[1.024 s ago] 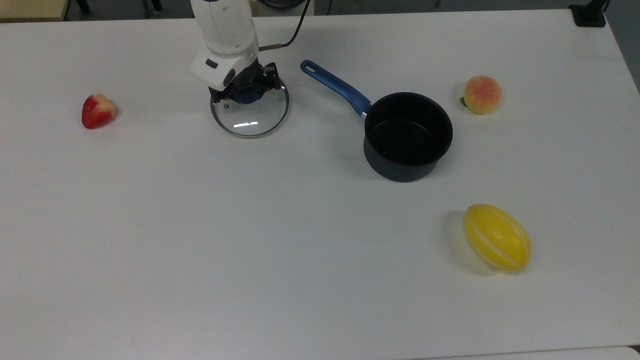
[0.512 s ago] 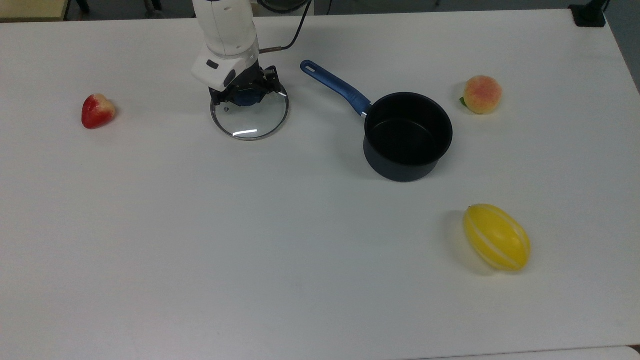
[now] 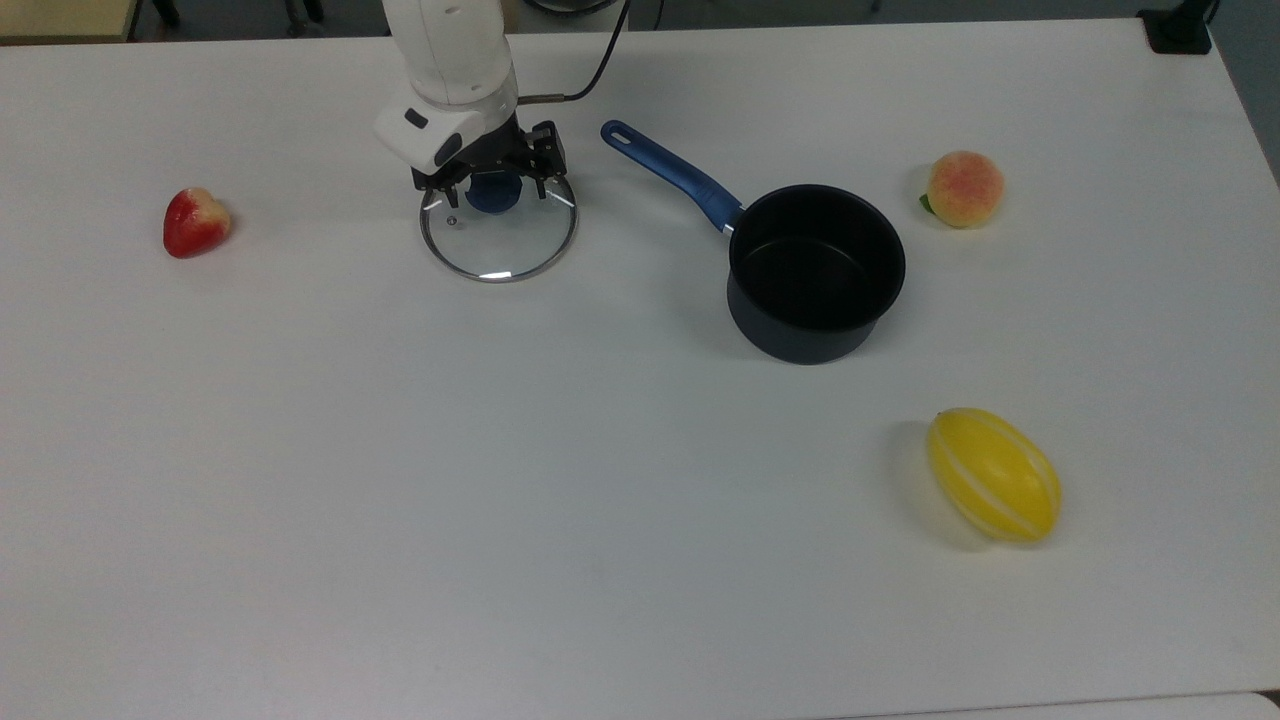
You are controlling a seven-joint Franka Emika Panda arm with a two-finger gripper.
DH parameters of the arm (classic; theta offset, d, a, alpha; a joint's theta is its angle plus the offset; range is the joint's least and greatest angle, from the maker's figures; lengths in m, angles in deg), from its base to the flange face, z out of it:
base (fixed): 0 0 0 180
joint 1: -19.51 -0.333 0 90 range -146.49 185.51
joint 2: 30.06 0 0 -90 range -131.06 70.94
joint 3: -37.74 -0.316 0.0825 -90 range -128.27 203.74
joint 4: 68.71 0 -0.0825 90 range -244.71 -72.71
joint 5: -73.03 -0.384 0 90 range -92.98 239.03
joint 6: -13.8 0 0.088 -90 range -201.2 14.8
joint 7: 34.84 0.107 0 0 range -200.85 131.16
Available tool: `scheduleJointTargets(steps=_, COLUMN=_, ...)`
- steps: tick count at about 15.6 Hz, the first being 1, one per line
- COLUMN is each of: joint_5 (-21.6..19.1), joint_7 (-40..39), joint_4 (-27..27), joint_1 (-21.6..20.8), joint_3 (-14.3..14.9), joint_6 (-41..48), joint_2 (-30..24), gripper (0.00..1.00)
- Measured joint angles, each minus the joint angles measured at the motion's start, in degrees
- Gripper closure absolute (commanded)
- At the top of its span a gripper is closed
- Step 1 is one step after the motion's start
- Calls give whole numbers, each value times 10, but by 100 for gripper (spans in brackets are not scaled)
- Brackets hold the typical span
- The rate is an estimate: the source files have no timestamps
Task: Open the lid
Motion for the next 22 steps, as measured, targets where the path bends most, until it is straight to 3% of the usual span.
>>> scheduleJointTargets(steps=9, joint_5=0, joint_7=19, joint_4=185, joint_1=7, joint_3=0, joint_6=224, joint_2=-42, gripper=0)
scheduleJointTargets(steps=15, joint_5=-3, joint_7=214, joint_4=321, joint_1=7, joint_3=-12, joint_6=355, joint_2=-69, gripper=0)
scheduleJointTargets(steps=22, joint_5=-19, joint_7=253, joint_4=346, joint_1=7, joint_3=-46, joint_6=377, joint_2=-85, gripper=0)
